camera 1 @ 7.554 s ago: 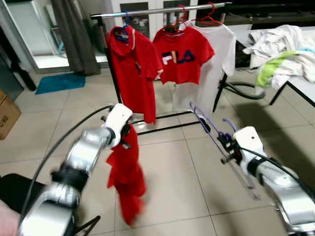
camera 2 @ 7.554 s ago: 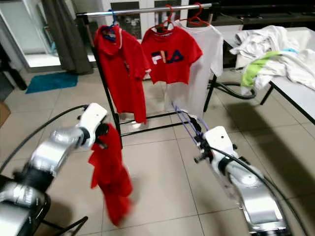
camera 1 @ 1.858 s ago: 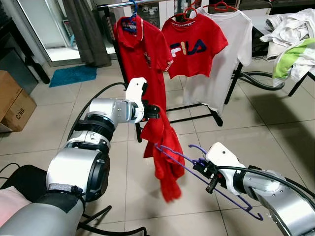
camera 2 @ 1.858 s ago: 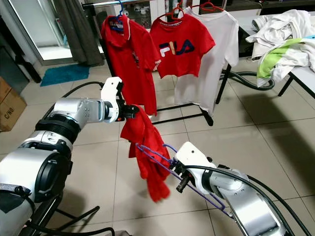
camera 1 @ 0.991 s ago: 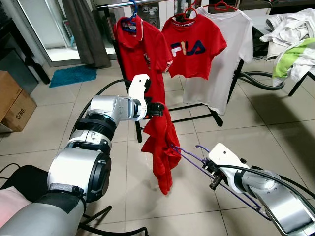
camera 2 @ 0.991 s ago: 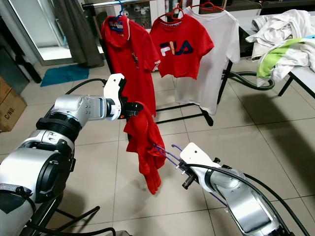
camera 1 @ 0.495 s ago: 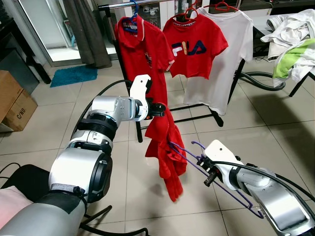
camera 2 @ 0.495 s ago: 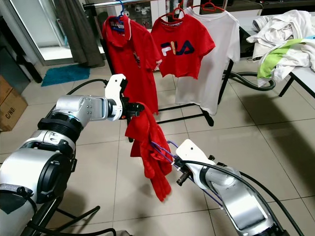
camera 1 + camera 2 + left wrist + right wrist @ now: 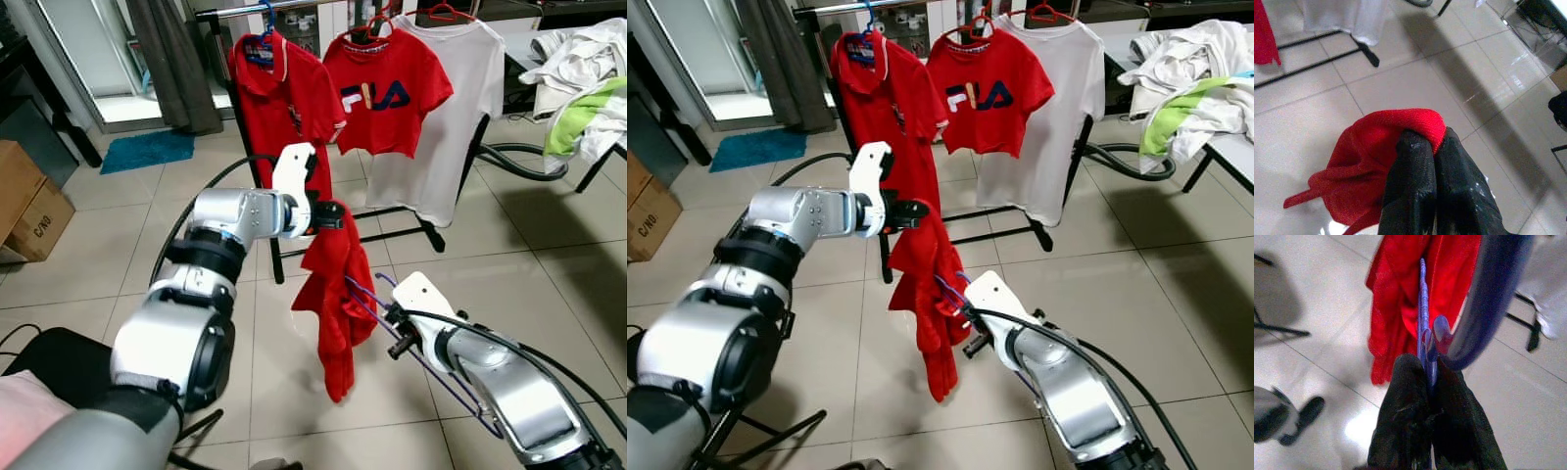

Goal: Hang hanger

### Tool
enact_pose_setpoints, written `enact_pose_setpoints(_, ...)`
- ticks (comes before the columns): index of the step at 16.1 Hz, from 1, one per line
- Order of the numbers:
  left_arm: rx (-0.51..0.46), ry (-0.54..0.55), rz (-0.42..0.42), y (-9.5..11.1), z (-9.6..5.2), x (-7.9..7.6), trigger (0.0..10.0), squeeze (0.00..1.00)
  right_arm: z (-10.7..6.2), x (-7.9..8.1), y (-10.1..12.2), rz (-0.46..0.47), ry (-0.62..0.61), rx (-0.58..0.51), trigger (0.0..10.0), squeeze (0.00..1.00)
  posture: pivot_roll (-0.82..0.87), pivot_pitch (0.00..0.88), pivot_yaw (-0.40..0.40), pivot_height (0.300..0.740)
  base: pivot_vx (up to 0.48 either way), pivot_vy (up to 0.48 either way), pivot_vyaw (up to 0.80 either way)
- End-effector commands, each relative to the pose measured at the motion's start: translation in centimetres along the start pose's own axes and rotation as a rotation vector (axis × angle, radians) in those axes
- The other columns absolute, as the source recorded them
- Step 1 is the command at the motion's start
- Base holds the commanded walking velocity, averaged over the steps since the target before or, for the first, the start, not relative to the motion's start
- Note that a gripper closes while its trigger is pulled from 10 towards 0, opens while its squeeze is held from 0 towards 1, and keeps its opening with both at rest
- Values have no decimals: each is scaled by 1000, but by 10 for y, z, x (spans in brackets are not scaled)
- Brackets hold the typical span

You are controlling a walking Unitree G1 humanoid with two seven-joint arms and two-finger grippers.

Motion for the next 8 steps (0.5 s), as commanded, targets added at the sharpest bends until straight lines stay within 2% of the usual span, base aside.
enact_pose_setpoints(1, -38, 13, 35, 10, -6, -2, 980, 0, 3, 4, -6, -19, -15, 46, 10000, 0, -13, 0, 145, 740, 0, 0, 0)
enact_pose_setpoints(3, -18, 29, 117, 4, -10, -2, 902, 0, 5, 7, -16, 13, -21, 90, 10000, 0, -14, 0, 145, 740, 0, 0, 0)
enact_pose_setpoints(4, 2, 25, 168, -1, -14, -3, 510, 0, 7, 5, -23, 44, -52, 108, 10000, 0, -13, 0, 145, 740, 0, 0, 0)
enact_pose_setpoints(5, 7, 19, 185, -3, -16, -4, 392, 0, 8, 3, -25, 62, -75, 112, 10000, 0, -14, 0, 144, 740, 0, 0, 0)
enact_pose_setpoints(6, 9, 6, 208, -5, -19, -7, 0, 0, 9, -1, -23, 102, -107, 90, 10000, 0, -13, 0, 142, 740, 0, 0, 0)
enact_pose_setpoints(7, 23, -14, 259, -9, -22, -12, 78, 0, 9, -4, -16, 150, -113, 43, 10000, 0, -12, 0, 139, 740, 0, 0, 0)
enact_pose_setpoints(8, 29, -19, 282, -11, -23, -14, 314, 0, 9, -6, -11, 158, -114, 14, 10000, 0, -12, 0, 139, 740, 0, 0, 0)
Point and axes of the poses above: a point about 5 cm out from each wrist's last joint towards the gripper, its own z axis pointing out of the wrist towards the gripper, its own y axis along the axis of the wrist's last joint, x = y × z, the point moved 2 cm from there along z, pointing out of the wrist towards the gripper
